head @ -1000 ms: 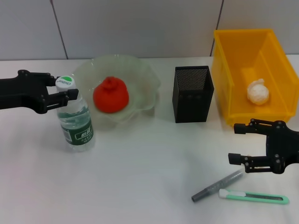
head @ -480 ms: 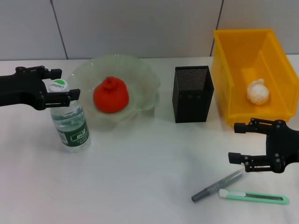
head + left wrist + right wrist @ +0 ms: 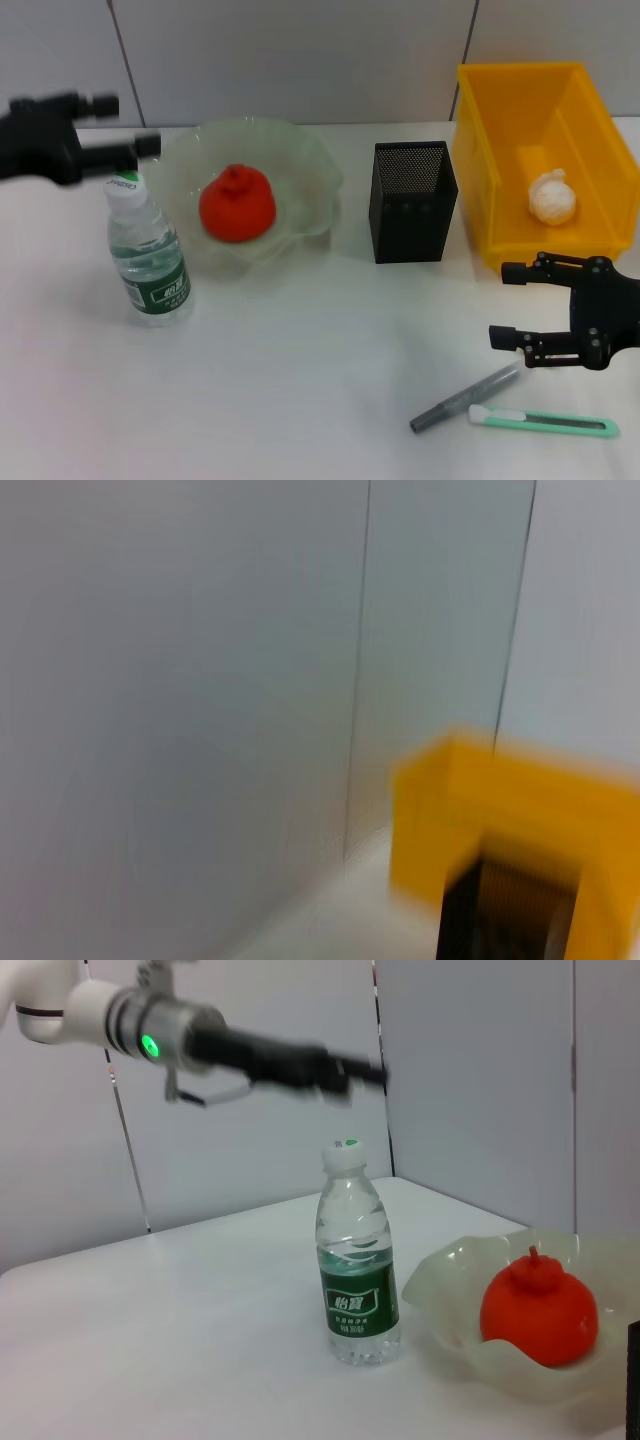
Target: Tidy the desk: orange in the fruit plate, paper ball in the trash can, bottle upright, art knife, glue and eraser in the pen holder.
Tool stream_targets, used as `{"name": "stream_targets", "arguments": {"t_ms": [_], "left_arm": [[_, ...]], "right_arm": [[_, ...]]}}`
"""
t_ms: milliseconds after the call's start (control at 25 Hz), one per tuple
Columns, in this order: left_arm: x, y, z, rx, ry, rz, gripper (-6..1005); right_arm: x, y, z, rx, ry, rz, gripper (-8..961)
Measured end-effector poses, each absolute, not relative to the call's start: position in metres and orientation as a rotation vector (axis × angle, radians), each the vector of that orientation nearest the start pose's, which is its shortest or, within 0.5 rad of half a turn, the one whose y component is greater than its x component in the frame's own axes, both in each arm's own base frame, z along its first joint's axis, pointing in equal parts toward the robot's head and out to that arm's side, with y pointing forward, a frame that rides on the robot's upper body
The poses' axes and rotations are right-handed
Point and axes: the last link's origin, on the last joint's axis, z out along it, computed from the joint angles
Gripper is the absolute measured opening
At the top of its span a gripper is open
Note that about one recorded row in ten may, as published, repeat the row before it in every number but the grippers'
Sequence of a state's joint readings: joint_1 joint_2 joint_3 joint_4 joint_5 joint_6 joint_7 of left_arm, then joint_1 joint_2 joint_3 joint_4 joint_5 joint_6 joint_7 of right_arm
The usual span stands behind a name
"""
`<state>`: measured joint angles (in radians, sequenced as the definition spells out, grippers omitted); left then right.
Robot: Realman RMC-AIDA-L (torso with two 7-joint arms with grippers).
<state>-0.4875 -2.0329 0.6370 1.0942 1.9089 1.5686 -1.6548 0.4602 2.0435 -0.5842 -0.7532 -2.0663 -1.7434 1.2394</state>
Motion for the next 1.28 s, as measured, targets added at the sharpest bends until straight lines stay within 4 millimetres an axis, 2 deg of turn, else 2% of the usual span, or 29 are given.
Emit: {"name": "stream_targets", "arguments": {"t_ms": [80,120,160,200,240,320,360,440,480,640,680,760,800,840,920,1040,1280], "left_arm": [[-0.236,0.36,0.111,-2.473,-0.501,-0.659,809],[-0.22,0.349,0.126,-2.504,-0.464,-0.848,808],[-0.211,0.341,0.132,-2.546,-0.436,-0.949,807],[-0.211,0.341,0.132,-2.546,-0.436,-0.949,806],[-0.205,0.332,0.134,-2.596,-0.412,-1.023,806],[-0.205,0.332,0.134,-2.596,-0.412,-1.023,804],[-0.198,0.311,0.119,-2.765,-0.349,-1.075,803],[-0.202,0.3,0.096,-2.853,-0.341,-1.065,802],[-0.202,0.3,0.096,-2.853,-0.341,-1.065,801],[-0.224,0.282,0.047,-2.898,-0.347,-1.144,797],[-0.224,0.282,0.047,-2.898,-0.347,-1.144,797],[-0.242,0.275,0.022,-2.886,-0.351,-1.103,795],[-0.242,0.275,0.022,-2.886,-0.351,-1.103,794],[-0.251,0.272,0.011,-2.884,-0.358,-1.063,793],[-0.254,0.271,0.007,-2.885,-0.352,-1.047,792],[-0.271,0.263,-0.008,-2.874,-0.311,-0.949,789],[-0.282,0.256,-0.019,-2.895,-0.269,-0.842,784]], "right_arm": [[0.282,0.303,0.038,-2.755,0.402,0.677,833],[0.282,0.303,0.039,-2.753,0.403,0.68,833],[0.282,0.303,0.039,-2.753,0.405,0.683,833],[0.282,0.303,0.039,-2.752,0.406,0.686,833],[0.282,0.303,0.039,-2.75,0.406,0.69,833],[0.282,0.303,0.04,-2.746,0.406,0.697,832],[0.281,0.303,0.04,-2.744,0.407,0.702,832],[0.281,0.303,0.04,-2.741,0.409,0.709,832],[0.281,0.303,0.039,-2.739,0.411,0.713,832],[0.278,0.305,0.038,-2.737,0.421,0.725,832],[0.278,0.305,0.038,-2.737,0.421,0.725,832],[0.277,0.306,0.037,-2.74,0.431,0.729,832],[0.277,0.306,0.037,-2.74,0.431,0.729,832],[0.276,0.307,0.036,-2.745,0.44,0.73,832],[0.276,0.307,0.036,-2.746,0.443,0.731,832],[0.275,0.307,0.036,-2.748,0.448,0.733,832],[0.274,0.307,0.035,-2.753,0.456,0.736,832]]}}
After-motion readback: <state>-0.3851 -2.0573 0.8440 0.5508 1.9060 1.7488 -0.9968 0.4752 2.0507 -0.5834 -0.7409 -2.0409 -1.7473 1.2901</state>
